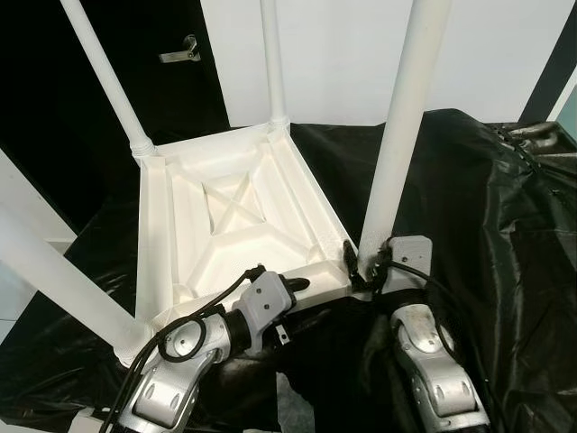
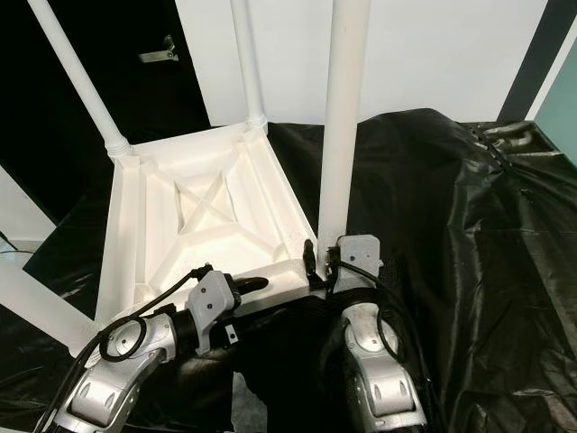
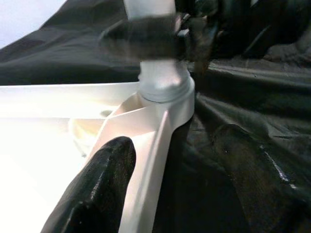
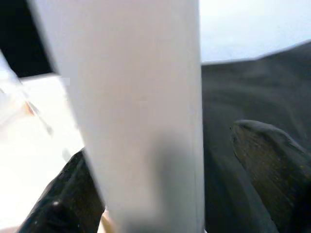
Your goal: Building children table
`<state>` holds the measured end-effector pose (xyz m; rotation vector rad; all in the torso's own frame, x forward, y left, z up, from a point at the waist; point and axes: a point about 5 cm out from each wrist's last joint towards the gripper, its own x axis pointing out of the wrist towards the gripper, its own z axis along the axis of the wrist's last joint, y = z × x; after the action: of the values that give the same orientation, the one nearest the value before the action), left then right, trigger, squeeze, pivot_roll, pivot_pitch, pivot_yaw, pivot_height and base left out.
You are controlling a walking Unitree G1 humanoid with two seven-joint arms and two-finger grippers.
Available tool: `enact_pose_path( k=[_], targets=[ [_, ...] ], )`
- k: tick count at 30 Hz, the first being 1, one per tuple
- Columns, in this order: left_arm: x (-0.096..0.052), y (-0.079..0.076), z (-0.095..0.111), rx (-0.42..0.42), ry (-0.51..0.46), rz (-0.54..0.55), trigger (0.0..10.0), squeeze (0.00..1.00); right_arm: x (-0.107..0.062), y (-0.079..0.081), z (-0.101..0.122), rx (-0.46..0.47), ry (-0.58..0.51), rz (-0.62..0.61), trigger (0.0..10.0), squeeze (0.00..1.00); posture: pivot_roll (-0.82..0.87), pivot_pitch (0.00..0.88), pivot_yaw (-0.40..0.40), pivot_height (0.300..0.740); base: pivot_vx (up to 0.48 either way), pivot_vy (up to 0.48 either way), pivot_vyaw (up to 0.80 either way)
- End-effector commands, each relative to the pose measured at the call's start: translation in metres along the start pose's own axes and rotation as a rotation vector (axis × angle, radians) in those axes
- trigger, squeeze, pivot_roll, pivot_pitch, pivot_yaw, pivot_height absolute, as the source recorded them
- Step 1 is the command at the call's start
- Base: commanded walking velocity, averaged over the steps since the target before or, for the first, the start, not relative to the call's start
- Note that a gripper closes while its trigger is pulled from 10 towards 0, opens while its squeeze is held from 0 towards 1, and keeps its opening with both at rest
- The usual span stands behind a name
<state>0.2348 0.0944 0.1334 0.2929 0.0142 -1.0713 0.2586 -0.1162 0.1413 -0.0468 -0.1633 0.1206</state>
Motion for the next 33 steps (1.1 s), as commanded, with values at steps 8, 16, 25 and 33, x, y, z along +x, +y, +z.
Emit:
enact_pose_path(
  k=[8,16,25,33],
  targets=[
    [-0.026,0.006,0.008,-0.049,0.007,0.084,10.0,0.00,-0.009,0.007,0.020,0.011,-0.090,0.076,10.0,0.00,0.05,0.000,0.061,0.740,0.000,0.000,0.00],
    [-0.044,0.004,0.002,-0.066,0.046,0.099,10.0,0.00,-0.022,-0.005,0.014,-0.026,-0.056,0.076,10.0,0.00,0.05,0.000,0.057,0.740,0.000,0.000,0.00],
    [-0.077,-0.011,-0.011,-0.129,0.161,0.058,10.0,0.00,-0.051,-0.017,-0.007,-0.042,0.071,0.154,10.0,0.00,0.06,0.000,0.054,0.740,0.000,0.000,0.00],
    [-0.124,-0.015,-0.019,-0.179,0.309,0.044,10.0,0.00,-0.059,0.014,-0.018,0.012,0.169,0.498,10.0,0.00,0.10,0.008,0.031,0.740,0.000,0.000,0.00]
  ],
)
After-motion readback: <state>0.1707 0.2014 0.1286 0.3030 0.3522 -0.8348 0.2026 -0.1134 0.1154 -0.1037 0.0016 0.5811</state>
